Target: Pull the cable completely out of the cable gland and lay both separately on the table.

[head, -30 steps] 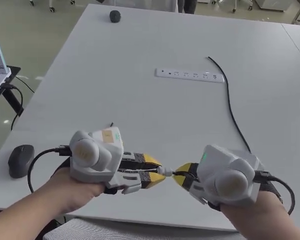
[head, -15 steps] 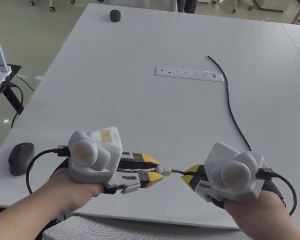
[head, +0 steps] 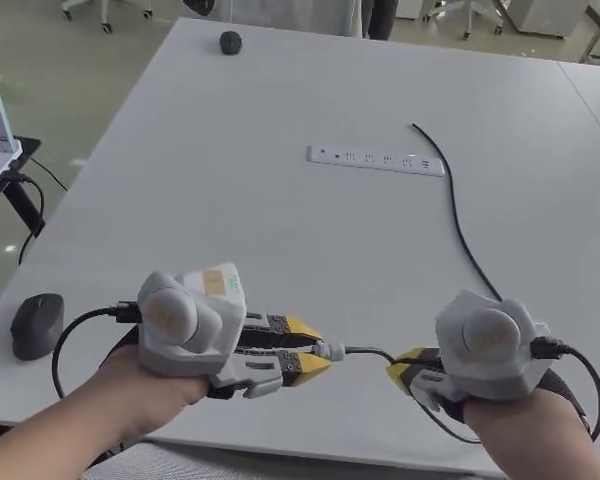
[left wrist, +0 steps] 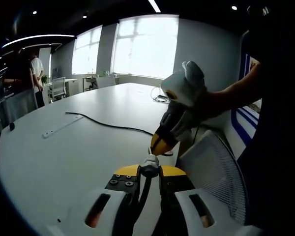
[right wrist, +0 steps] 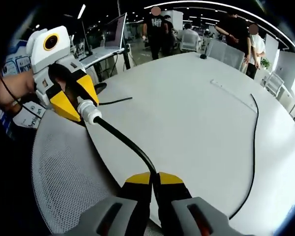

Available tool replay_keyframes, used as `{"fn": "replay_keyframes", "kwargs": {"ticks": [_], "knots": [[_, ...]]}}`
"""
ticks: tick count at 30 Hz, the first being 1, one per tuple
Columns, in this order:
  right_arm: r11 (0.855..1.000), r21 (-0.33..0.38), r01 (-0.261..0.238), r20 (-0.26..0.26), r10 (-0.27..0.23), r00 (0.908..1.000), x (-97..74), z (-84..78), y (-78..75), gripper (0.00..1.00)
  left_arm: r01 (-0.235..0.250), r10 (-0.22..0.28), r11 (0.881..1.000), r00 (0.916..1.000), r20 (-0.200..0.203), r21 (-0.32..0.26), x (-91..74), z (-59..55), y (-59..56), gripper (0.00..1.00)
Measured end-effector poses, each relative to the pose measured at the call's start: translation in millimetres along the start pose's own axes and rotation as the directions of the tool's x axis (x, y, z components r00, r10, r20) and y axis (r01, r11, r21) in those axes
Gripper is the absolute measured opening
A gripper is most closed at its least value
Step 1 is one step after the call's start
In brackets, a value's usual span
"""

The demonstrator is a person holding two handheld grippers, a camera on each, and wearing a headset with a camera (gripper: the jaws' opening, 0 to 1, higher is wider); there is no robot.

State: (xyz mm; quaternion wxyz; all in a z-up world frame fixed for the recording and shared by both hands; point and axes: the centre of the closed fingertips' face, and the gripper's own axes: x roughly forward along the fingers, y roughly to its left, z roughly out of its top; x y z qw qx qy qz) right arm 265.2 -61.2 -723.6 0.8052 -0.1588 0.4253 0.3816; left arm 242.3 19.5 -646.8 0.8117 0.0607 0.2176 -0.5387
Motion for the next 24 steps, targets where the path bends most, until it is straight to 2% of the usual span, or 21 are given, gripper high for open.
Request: {"fn": "replay_keyframes", "kwargs": {"ticks": [7,11,14,17,22,24], "knots": [[1.000,0.008,0.015,-0.004,-0.015,0.9999,0.8,-2.7,-2.4,0.00,0.010,-0.010,1.000,0.9999,-0.010,-0.004,-1.8,-2.8,-0.4,0.15],[1.000,-0.024,0.020,0.013,-0.020,0.9997,-0.8,0.8,0.1,0.00,0.008,-0.008,1.000,0.9999,-0.009,-0.001,-4.7,0.3,2.6,0.15],[0.996,-0.082,0.033,0.027,-0.030,0.9992,-1.7,2.7,0.6,0.00,0.004,-0.004,1.000,0.9999,-0.011,0.004,-6.2,0.1,3.7,0.15],[0.994,-0.105,0.032,0.032,-0.029,0.9991,-2.4,2.9,2.7,0.00,0.004,-0.004,1.000,1.0000,0.000,-0.002,-7.4,1.4,3.7,0.15],[0.989,-0.144,0.021,0.063,-0.012,0.9979,-5.9,7.7,10.3,0.02,-0.009,0.009,1.000,0.9999,-0.010,-0.001,-8.0,-3.8,4.3,0.15],[0.987,-0.155,0.029,0.072,-0.018,0.9973,-9.1,10.3,12.1,0.06,-0.012,0.012,1.000,0.9999,-0.012,-0.001,-8.5,-5.3,3.9,0.15]]}}
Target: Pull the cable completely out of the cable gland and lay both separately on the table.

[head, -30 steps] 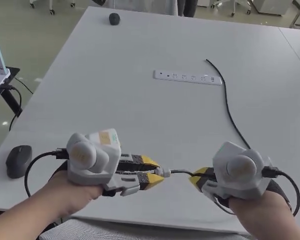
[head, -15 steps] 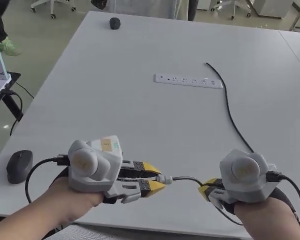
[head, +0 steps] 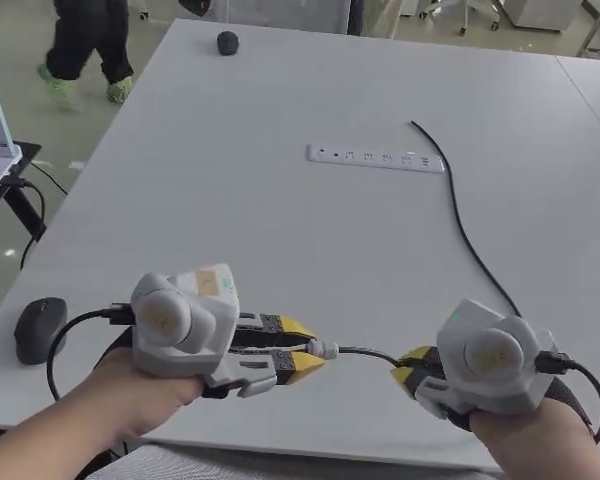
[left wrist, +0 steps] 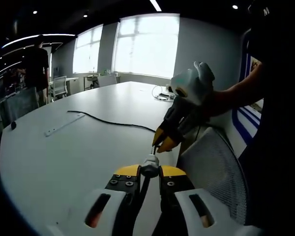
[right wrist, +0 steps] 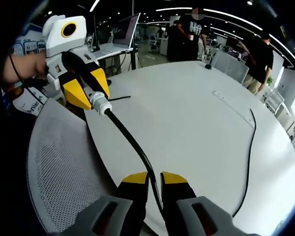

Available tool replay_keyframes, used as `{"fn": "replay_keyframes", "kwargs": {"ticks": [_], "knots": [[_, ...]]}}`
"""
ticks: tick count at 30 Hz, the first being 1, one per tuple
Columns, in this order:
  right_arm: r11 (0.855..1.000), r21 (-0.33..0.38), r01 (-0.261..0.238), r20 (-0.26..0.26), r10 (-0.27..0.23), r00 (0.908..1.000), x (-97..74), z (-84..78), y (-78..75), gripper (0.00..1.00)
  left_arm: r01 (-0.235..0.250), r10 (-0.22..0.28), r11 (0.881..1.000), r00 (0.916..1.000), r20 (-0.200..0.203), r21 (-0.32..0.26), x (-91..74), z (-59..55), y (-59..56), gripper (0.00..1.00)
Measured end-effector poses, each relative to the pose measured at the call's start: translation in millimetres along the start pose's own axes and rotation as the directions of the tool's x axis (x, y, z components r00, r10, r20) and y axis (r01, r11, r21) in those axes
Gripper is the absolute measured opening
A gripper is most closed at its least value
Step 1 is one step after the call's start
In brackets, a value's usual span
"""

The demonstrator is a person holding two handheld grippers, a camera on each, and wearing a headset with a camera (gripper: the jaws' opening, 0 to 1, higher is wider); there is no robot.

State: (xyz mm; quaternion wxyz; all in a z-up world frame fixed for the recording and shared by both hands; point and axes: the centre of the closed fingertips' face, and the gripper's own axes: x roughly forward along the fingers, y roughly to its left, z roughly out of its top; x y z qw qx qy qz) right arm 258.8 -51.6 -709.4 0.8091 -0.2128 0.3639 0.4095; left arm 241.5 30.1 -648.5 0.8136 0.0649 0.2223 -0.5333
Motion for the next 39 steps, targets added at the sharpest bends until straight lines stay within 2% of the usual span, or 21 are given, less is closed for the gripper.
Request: {"fn": "replay_keyframes", "kwargs": {"ticks": [3,4,8,9,12,13,15,18,27,29,32,36,39], "knots": [[1.000,-0.016,0.000,0.026,0.001,0.9997,-3.8,8.5,2.9,0.16,-0.005,0.005,1.000,1.0000,-0.007,-0.001,-0.9,-3.4,0.5,0.15],[0.999,-0.034,-0.024,0.039,0.026,0.9989,-5.4,14.2,8.9,0.18,-0.006,0.006,1.000,0.9999,-0.011,0.000,-1.1,-4.5,0.4,0.15],[0.993,-0.101,-0.053,0.057,0.059,0.9966,-10.0,30.5,23.5,0.19,-0.004,0.004,1.000,0.9999,-0.015,0.000,-1.7,-6.3,-0.8,0.15],[0.988,-0.136,-0.074,0.073,0.084,0.9938,-10.7,37.9,30.4,0.19,-0.004,0.004,1.000,0.9999,-0.015,0.001,-1.7,-6.3,-0.9,0.15],[0.977,-0.203,-0.067,0.080,0.085,0.9931,-11.3,49.7,38.6,0.18,-0.002,0.002,1.000,0.9998,-0.018,0.004,-0.8,-5.9,-1.1,0.15],[0.967,-0.245,-0.068,0.081,0.090,0.9926,-9.6,53.7,41.7,0.17,0.000,0.000,1.000,0.9998,-0.017,0.003,-0.5,-5.5,-1.5,0.15],[0.958,-0.280,-0.065,0.062,0.085,0.9944,-6.5,53.8,44.0,0.16,0.004,-0.004,1.000,0.9998,-0.019,0.004,0.5,-5.0,-2.4,0.15],[0.944,-0.323,-0.067,0.062,0.091,0.9939,-2.7,57.1,48.6,0.14,0.008,-0.007,1.000,0.9997,-0.023,0.008,1.9,-5.2,-3.6,0.15],[0.932,-0.352,-0.084,0.060,0.112,0.9919,-1.8,58.6,52.7,0.02,0.018,-0.017,1.000,0.9997,-0.019,0.018,2.3,-5.3,-4.1,0.15],[0.936,-0.342,-0.082,0.058,0.108,0.9924,-2.1,57.9,52.6,0.01,0.024,-0.023,0.999,0.9996,-0.019,0.021,2.8,-5.6,-4.2,0.15],[0.950,-0.298,-0.091,0.043,0.108,0.9932,-0.4,53.3,51.7,0.00,0.034,-0.034,0.999,0.9990,-0.028,0.028,5.1,-5.9,-4.3,0.15],[0.967,-0.236,-0.095,0.050,0.109,0.9928,-0.1,52.2,48.3,0.00,0.037,-0.037,0.999,0.9990,-0.027,0.029,6.9,-3.1,-3.5,0.15],[0.973,-0.212,-0.089,0.045,0.101,0.9939,1.2,49.3,42.8,0.00,0.035,-0.034,0.999,0.9991,-0.024,0.027,6.8,-2.8,-2.5,0.15]]}}
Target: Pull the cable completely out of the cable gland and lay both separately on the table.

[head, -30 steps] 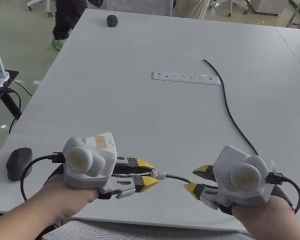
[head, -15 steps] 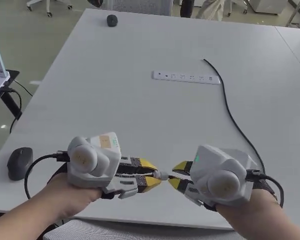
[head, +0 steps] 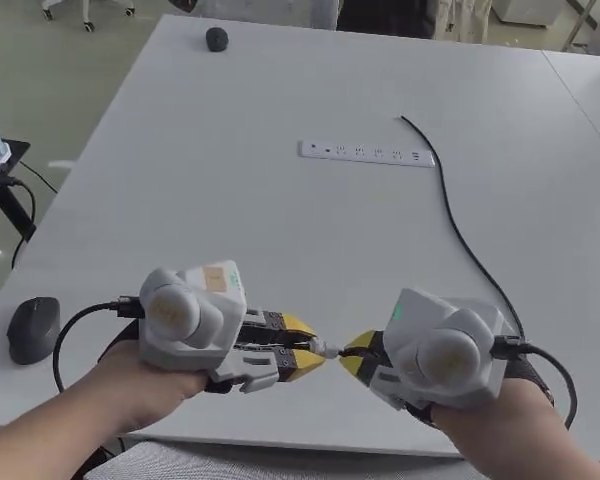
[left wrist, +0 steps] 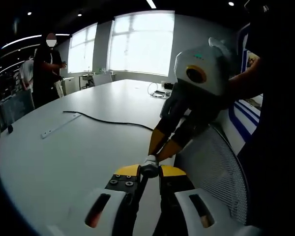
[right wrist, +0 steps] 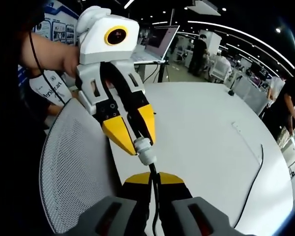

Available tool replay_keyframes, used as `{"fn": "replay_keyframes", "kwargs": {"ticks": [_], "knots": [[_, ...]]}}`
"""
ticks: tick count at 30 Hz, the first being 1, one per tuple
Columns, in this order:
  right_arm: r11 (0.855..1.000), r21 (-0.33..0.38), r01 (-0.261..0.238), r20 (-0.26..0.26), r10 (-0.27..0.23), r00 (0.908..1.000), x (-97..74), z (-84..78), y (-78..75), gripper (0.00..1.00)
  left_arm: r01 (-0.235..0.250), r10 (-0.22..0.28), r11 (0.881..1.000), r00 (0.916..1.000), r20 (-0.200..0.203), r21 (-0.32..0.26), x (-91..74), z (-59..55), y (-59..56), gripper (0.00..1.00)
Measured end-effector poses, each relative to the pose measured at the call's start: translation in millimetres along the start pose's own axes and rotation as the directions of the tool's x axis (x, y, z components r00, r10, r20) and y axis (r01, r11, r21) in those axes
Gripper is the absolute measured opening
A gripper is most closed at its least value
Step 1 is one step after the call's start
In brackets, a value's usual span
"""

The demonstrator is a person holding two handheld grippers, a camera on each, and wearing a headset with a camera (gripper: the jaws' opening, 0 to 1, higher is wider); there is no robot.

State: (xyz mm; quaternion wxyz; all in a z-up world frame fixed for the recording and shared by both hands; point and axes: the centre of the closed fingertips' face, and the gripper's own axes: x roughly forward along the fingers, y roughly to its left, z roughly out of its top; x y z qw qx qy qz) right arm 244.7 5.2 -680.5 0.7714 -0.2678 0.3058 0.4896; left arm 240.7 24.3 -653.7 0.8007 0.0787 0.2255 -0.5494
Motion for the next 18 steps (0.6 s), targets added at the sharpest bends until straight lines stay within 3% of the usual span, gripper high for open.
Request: {"fn": "replay_keyframes", "kwargs": {"ticks": [10,17,18], "knots": [[0.988,0.151,0.044,-0.042,-0.038,0.9984,-0.3,-28.6,-16.1,0.00,-0.007,0.007,1.000,0.9999,0.012,-0.007,-3.1,2.3,1.9,0.15],[0.968,0.244,0.067,-0.073,-0.050,0.9960,1.9,-53.0,-25.1,0.00,-0.004,0.004,1.000,1.0000,0.005,-0.004,-3.8,0.5,0.2,0.15],[0.956,0.287,0.064,-0.070,-0.045,0.9965,1.6,-55.0,-24.7,0.00,-0.003,0.003,1.000,1.0000,0.005,-0.005,-3.9,0.6,0.0,0.15]]}}
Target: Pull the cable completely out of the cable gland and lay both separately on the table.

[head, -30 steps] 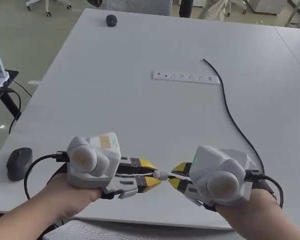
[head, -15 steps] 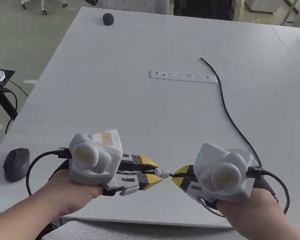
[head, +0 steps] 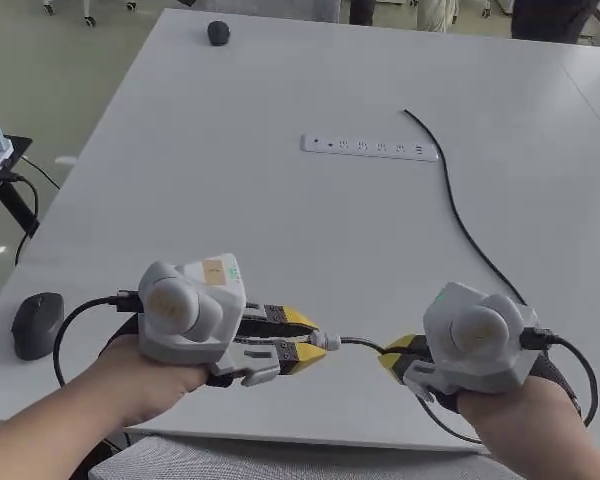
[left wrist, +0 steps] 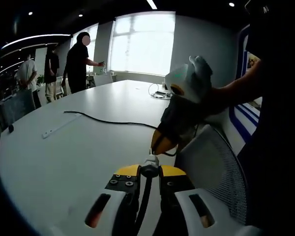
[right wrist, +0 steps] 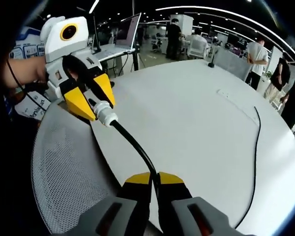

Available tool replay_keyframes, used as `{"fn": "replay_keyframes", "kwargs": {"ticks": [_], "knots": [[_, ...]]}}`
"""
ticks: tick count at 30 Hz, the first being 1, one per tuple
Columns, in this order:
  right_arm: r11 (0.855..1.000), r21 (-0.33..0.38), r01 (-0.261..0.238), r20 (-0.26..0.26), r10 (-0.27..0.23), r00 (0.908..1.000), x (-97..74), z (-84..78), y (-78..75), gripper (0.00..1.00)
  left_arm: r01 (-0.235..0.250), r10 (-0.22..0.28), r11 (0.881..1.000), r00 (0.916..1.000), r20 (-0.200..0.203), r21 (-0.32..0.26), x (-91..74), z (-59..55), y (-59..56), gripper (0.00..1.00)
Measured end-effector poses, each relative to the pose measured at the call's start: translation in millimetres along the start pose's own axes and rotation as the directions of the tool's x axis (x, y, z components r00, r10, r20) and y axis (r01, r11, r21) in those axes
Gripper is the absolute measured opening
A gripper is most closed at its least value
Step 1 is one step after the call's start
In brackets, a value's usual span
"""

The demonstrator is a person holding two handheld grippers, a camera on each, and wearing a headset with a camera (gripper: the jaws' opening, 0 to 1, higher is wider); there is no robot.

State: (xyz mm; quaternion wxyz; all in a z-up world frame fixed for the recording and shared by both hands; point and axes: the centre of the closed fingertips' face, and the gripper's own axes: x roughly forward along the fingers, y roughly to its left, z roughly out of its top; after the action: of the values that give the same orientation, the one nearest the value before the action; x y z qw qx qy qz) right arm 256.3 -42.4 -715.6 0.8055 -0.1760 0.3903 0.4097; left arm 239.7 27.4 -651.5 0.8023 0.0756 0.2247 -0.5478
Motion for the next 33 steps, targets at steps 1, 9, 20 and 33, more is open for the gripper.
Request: {"fn": "replay_keyframes", "kwargs": {"ticks": [1,9,20,33], "knots": [[0.999,0.044,-0.010,-0.004,0.010,0.9999,0.4,-2.9,-0.1,0.00,0.000,0.000,1.000,1.0000,0.000,0.001,0.2,0.2,-0.1,0.15],[0.978,0.209,0.025,-0.041,-0.017,0.9990,5.4,-18.8,-18.9,0.00,-0.004,0.004,1.000,1.0000,0.005,0.016,1.4,4.7,1.9,0.15],[0.995,0.099,-0.024,0.011,0.023,0.9997,3.5,-15.5,-11.1,0.00,-0.019,0.019,1.000,0.9998,-0.002,0.002,-0.9,1.2,6.8,0.15],[0.996,-0.059,-0.061,0.073,0.065,0.9952,-9.6,11.3,7.4,0.18,-0.043,0.043,0.999,0.9990,-0.015,-0.006,1.6,-1.8,5.0,0.15]]}}
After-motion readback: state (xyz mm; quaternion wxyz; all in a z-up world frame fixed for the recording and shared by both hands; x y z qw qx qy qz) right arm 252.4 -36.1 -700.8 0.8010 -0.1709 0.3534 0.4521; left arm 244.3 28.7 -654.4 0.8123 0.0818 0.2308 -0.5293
